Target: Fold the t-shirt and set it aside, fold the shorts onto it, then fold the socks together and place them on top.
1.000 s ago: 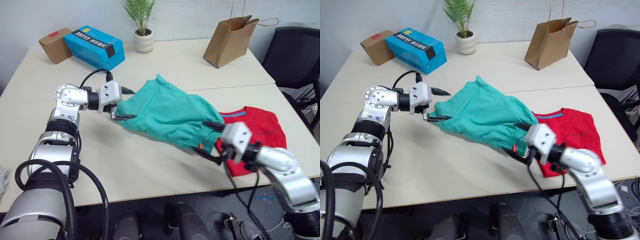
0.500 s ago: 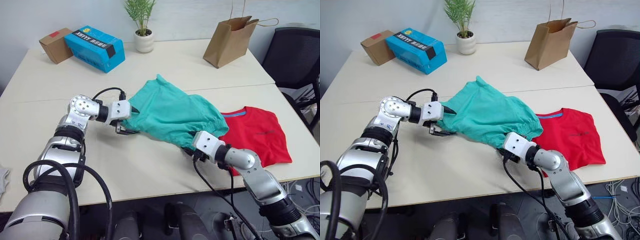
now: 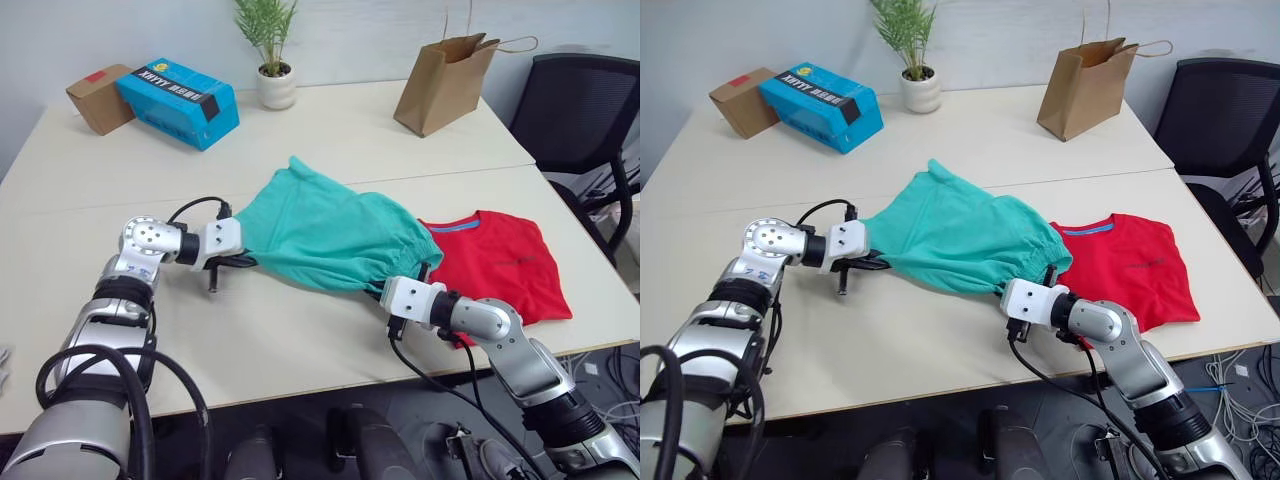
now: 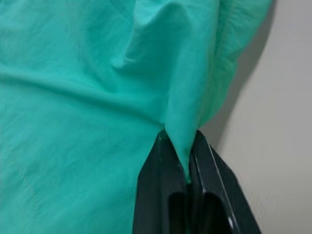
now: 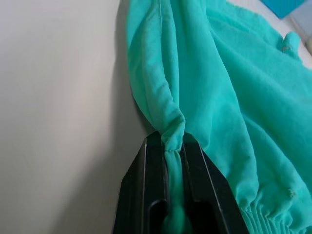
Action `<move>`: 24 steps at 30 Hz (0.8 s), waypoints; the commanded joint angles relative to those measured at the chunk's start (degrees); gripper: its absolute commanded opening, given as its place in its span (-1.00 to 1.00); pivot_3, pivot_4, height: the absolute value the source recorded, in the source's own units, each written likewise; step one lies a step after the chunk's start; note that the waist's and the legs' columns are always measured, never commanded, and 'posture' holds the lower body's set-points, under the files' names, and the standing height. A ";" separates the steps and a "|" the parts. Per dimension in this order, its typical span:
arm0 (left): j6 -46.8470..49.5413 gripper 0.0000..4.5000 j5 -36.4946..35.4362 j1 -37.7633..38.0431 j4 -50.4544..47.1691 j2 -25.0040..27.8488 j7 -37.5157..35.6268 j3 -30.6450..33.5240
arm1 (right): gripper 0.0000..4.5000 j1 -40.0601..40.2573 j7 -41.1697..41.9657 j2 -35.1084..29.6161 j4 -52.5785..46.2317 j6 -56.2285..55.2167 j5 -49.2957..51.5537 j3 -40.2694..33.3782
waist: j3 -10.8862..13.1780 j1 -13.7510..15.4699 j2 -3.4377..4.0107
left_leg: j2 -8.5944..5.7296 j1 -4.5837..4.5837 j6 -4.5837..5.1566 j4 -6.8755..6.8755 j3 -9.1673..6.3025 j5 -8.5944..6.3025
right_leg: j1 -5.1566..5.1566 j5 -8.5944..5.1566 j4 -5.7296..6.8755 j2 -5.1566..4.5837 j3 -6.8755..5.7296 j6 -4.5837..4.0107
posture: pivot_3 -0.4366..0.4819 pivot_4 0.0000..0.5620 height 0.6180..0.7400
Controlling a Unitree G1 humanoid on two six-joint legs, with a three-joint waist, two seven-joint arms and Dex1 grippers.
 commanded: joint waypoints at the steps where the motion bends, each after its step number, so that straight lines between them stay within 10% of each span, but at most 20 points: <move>1: 8.57 -0.99 -4.32 13.75 -18.65 6.73 -4.59 1.75 | -1.00 -1.21 4.80 -1.01 0.46 -5.18 3.59 -0.91 | 0.00 -0.64 0.00 | 0.00 0.14 -0.06 -0.14 0.07 0.03 | 0.02 -0.05 0.01 0.01 0.07 -0.02 | -0.05 -0.47 1.00; 6: 30.64 -0.99 -13.76 48.47 -65.98 11.39 5.52 17.81 | -1.00 -5.03 13.96 -0.76 5.48 -12.75 9.06 0.36 | 0.01 -1.77 0.01 | 0.04 0.44 -0.33 -0.60 0.10 -0.04 | -0.04 -0.37 0.17 0.09 0.46 -0.23 | -0.05 -0.47 1.00; 10: 41.46 -0.99 -14.96 62.75 -83.09 8.48 14.06 25.41 | -1.00 -6.65 19.77 -0.52 9.63 -15.72 11.80 1.12 | 0.06 -0.03 -0.07 | -0.05 0.35 -0.34 -0.46 -0.42 -0.13 | -0.04 -0.51 0.19 0.22 0.47 -0.27 | -0.05 -0.47 1.00; 24: 48.04 -0.99 -18.17 77.70 -93.63 3.99 20.55 30.80 | -1.00 -2.62 29.11 -5.47 14.99 -21.32 17.56 -2.67 | 0.06 1.91 -0.06 | -0.14 0.22 0.38 -0.55 -0.82 -0.46 | 0.45 -0.06 -0.88 0.19 0.10 -0.13 | -0.05 -0.47 1.00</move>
